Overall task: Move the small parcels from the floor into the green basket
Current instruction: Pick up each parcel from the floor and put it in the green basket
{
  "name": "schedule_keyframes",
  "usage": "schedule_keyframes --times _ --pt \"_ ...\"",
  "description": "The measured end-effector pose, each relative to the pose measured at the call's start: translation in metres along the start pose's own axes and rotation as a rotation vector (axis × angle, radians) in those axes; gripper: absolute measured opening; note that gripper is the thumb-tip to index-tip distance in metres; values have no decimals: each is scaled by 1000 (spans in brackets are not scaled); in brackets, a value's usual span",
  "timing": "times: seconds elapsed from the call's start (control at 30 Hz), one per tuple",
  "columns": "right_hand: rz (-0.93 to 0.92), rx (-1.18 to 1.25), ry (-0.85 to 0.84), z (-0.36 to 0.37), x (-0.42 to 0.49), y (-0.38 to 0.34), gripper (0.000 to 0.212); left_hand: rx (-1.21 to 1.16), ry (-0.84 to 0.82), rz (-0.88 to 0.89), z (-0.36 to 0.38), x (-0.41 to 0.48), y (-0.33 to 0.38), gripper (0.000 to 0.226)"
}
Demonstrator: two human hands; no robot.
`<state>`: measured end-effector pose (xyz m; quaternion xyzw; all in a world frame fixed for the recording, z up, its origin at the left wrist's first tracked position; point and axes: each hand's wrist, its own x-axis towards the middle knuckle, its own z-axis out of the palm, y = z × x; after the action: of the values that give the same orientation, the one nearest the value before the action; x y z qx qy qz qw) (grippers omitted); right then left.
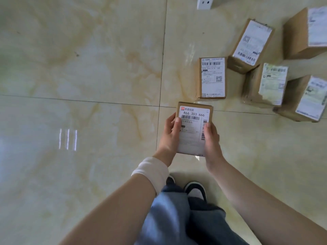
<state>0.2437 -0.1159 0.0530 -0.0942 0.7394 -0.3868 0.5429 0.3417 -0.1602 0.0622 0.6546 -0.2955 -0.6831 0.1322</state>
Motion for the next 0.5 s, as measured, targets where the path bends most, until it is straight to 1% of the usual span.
schedule_keyframes --times 0.07,0.1,0.2,0.27,0.4,0.5 --pt "13 0 -48 2 -39 -36 18 -35 25 8 -12 -45 31 42" --pt "12 -2 -80 3 -64 -58 21 -54 35 8 -20 -72 49 42" --pt "1 -34 -172 13 -142 -129 43 -104 79 33 -46 -158 106 43" --pt "-9 -68 -190 23 -193 -175 46 -157 102 38 -67 -214 143 45" --pt "-55 -155 -206 57 -282 -252 49 -238 130 78 -119 -309 201 66" --pt "-105 -209 -269 104 -335 -290 47 -316 195 128 -173 -358 226 53"
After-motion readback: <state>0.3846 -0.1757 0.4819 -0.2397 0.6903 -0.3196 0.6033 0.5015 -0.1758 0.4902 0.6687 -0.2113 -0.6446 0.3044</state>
